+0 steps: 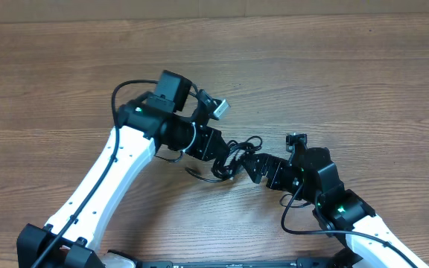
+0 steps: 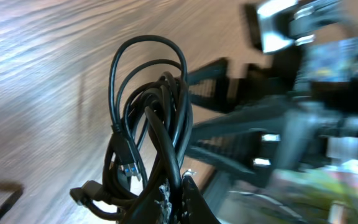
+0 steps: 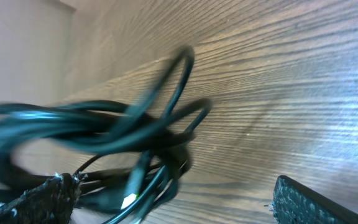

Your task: Untangle cables

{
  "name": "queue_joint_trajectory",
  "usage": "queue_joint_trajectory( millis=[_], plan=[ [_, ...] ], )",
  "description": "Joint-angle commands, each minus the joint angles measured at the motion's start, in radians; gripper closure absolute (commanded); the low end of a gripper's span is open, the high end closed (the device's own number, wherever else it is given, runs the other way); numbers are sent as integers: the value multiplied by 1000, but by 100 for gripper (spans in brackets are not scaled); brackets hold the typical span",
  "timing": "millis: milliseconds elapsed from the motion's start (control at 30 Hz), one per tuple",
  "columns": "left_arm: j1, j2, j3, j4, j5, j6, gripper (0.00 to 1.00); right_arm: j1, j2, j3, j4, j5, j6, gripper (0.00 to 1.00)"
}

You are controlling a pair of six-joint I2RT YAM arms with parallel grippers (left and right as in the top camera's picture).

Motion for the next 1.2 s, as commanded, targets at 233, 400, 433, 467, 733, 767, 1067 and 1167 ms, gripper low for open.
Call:
queue_joint_trajectory(
  millis=[233,400,433,467,733,767,1067,1167],
  plan=[
    [139,-11,10,-14,569,16,96,-1,20,17,175,16,-217,5],
    [130,-11,10,-17,641,15,96,-1,20,17,292,-33,-217,45],
    [130,-11,10,-20,650,14,96,-1,20,17,307,-46,-217,49],
    [129,-11,10,-20,655,9,96,-1,20,17,319,-57,-217,53],
    [111,-11,10,-18,658,-76,96,-1,22,17,344,-94,-216,85],
    [111,-11,10,-18,649,-75,96,-1,22,17,344,-98,-216,96],
    [111,-11,10,-26,-51,-330,19,-36,22,17,212,-120,209,96],
    [104,-11,10,-11,-97,-362,15,-41,22,17,126,-119,237,96]
  ],
)
